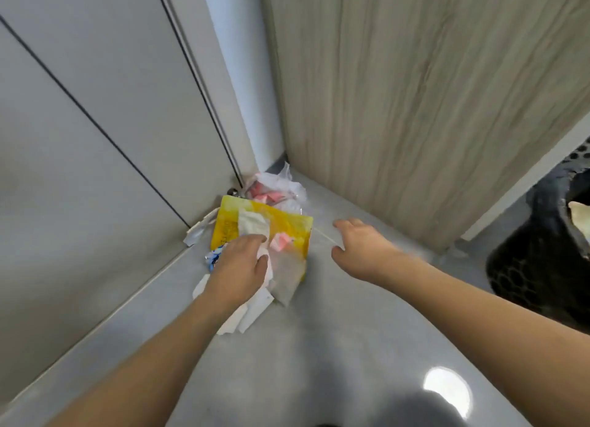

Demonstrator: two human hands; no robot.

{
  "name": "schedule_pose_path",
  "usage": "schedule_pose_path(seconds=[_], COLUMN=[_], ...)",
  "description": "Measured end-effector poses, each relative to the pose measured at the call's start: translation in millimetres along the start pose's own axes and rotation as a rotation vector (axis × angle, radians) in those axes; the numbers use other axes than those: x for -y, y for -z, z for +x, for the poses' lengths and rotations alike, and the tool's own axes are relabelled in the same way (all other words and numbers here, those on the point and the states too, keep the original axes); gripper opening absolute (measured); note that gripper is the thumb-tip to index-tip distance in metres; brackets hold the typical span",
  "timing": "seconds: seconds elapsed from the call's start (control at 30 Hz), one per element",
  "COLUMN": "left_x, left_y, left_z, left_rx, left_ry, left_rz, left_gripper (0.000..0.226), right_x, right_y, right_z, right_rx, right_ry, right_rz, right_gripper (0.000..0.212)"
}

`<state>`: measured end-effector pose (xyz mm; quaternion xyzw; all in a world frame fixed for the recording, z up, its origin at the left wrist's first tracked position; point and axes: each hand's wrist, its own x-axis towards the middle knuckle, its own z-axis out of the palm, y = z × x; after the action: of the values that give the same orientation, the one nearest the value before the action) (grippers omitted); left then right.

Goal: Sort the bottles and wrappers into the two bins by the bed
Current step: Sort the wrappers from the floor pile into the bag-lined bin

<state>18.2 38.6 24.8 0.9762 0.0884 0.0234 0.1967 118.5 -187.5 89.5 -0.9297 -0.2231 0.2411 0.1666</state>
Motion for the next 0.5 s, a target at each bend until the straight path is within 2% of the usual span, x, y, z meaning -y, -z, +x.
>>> schedule_pose_path(seconds=[0.1,0.3,0.37,0.5], left_x=[60.3,118.4,124.0,123.4], left_y=[-21.5,-84.4,-101.2,-114.9], left_z=[-47.0,-109.5,-118.6,-125.1], left_rx=[-0.071,-0.061,-0.066,-0.084], left_ry=[0.085,0.467,0.503,0.526], left_rz=[0.053,-0.069,-0.107,-0.019], left_gripper=[0.047,0.071,0.074,0.084], right_x=[27.2,61.0,63.4,67.5], right_y=[-36.8,-109.7,-129.7,-150.5], right_z=[14.3,22.4,22.7,29.3], right_rx=[0.067,0.167,0.206,0.281], right_ry=[0.060,0.117,0.123,0.133], right_rz=[-0.004,0.060,0.064,0.034], right_gripper=[0.053,0.051,0.047,0.047])
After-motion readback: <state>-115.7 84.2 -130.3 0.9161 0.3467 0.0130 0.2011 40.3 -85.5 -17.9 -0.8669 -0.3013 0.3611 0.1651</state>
